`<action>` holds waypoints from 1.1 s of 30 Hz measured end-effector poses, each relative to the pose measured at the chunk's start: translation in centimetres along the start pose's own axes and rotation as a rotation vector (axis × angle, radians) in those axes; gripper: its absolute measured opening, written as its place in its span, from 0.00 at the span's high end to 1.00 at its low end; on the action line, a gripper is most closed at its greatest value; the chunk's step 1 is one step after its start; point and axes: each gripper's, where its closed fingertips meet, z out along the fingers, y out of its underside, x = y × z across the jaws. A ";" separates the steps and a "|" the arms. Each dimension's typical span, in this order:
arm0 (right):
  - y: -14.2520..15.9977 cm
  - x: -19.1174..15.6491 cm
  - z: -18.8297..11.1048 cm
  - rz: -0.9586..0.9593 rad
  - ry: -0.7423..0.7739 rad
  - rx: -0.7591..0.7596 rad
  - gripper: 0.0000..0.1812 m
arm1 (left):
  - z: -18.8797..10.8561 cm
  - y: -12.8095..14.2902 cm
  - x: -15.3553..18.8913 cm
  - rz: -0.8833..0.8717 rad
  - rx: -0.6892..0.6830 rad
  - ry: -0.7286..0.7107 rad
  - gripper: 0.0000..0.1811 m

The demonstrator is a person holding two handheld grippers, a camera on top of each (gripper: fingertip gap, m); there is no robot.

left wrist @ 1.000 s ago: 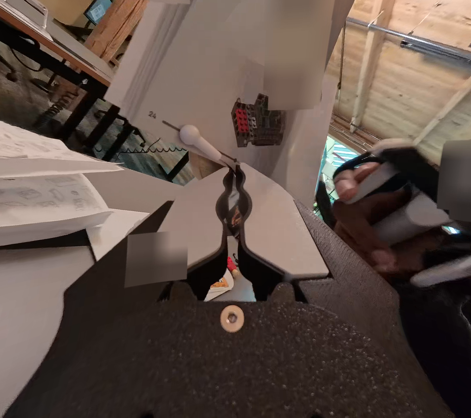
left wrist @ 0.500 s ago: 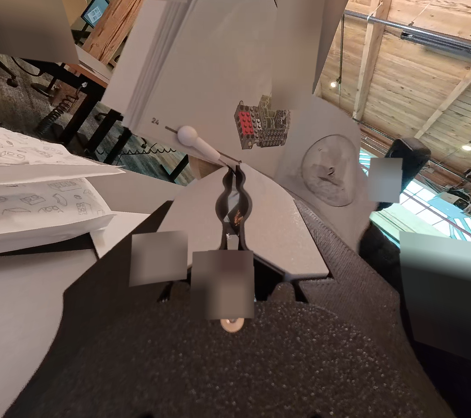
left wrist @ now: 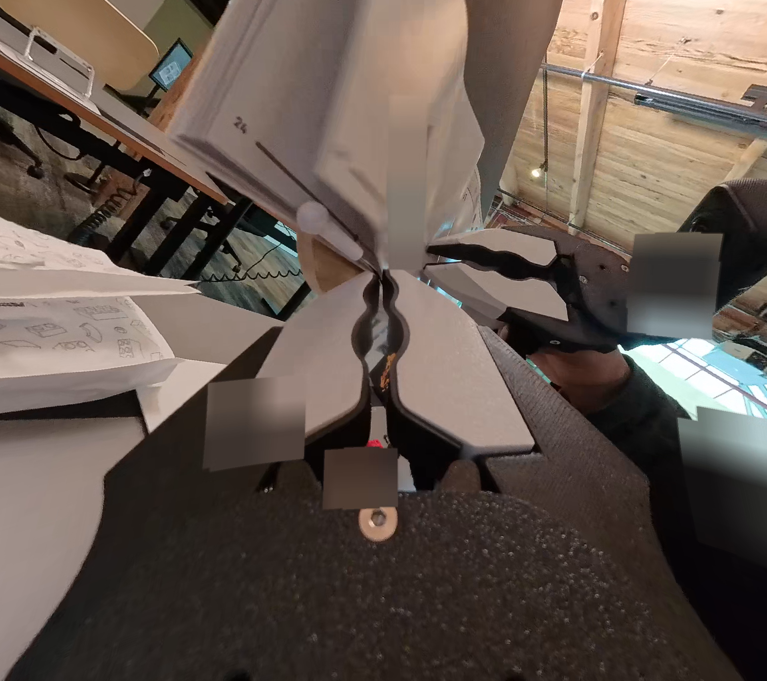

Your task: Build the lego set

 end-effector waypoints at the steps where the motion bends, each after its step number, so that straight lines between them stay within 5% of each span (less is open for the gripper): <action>1: -0.1 0.0 0.1 0.001 0.004 0.001 0.93 | 0.0 0.0 0.1 0.016 0.003 -0.005 0.99; 13: -0.3 0.2 0.5 0.118 0.065 0.031 0.97 | -0.6 0.4 0.0 -0.095 0.132 -0.037 0.99; 21: -0.6 -0.1 0.8 0.162 0.038 0.050 0.97 | 1.4 -0.7 2.1 0.530 -0.075 -0.130 0.99; 33: -0.2 0.0 0.8 0.197 0.046 0.091 1.00 | 5.8 1.6 3.8 1.151 -0.567 -0.030 0.99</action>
